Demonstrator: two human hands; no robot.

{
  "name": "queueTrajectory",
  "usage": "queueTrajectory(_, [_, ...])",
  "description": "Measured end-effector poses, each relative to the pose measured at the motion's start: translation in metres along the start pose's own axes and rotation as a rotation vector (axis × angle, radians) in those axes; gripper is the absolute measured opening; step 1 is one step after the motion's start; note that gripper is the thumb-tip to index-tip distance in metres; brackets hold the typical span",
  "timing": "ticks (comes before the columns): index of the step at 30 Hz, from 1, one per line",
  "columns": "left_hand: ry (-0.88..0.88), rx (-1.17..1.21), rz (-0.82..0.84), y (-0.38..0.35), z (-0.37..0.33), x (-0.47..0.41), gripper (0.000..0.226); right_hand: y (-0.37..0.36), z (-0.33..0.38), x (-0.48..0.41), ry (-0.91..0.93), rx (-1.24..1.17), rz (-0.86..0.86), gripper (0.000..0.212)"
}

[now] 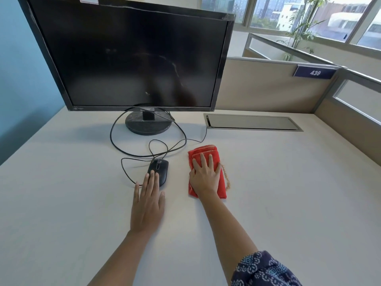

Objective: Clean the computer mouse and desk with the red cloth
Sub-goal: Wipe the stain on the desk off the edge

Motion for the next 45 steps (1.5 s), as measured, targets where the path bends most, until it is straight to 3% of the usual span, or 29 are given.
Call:
queueTrajectory(19, [-0.071, 0.038, -0.006, 0.007, -0.021, 0.019, 0.057, 0.016, -0.122, 0.041, -0.444, 0.052, -0.007, 0.048])
queueTrajectory(45, [-0.291, 0.066, 0.170, 0.007, -0.219, 0.204, 0.077, 0.059, -0.304, 0.311, -0.660, 0.005, -0.045, 0.047])
Point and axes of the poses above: each hand's wrist, its own x-axis away from the middle knuckle, its own y-axis out of the back of the hand, z = x × y, the point moved 6 cm from there along -x, towards the middle knuckle, and after that the axes turned 3 degrees about y, right-handed, at the moved point
